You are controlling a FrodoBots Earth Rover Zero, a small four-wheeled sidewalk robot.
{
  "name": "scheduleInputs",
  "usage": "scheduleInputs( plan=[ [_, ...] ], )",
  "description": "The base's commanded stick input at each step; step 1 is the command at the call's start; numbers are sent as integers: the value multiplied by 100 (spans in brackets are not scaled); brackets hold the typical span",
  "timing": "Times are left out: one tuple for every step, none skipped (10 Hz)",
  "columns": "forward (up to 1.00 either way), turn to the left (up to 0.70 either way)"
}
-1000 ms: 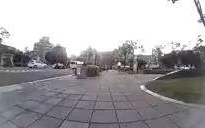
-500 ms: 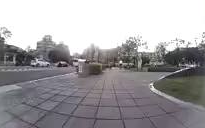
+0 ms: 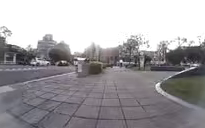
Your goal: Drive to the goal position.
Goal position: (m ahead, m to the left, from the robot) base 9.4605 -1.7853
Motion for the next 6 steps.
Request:
scheduleInputs(
  plan=[
    [100,-34],
    [100,-40],
    [100,-40],
    [100,-40],
    [100,-40],
    [100,-7]
  ],
)
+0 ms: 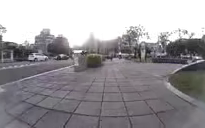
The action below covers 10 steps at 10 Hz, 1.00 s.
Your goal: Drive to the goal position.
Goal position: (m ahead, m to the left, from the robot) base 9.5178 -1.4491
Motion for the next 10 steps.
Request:
scheduleInputs(
  plan=[
    [100,-8],
    [100,-18],
    [100,-28],
    [100,-38],
    [100,-9],
    [100,0],
    [100,0],
    [100,0],
    [100,0],
    [100,-15]
  ],
)
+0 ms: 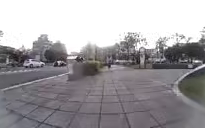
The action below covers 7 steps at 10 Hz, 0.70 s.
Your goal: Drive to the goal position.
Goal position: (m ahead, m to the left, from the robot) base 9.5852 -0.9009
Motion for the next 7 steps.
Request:
scheduleInputs(
  plan=[
    [100,-35],
    [100,-36],
    [100,-37],
    [100,-37],
    [100,-38],
    [100,-39],
    [100,-40]
  ],
)
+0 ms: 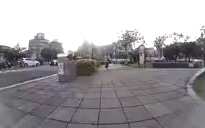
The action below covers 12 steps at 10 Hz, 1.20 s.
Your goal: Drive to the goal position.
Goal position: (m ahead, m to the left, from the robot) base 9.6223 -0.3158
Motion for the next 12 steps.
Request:
scheduleInputs(
  plan=[
    [100,-40],
    [100,-40],
    [100,-40],
    [100,-40],
    [100,-40],
    [100,-40],
    [100,-40],
    [100,-37],
    [100,-26],
    [80,-15],
    [38,-7],
    [0,0]
  ],
)
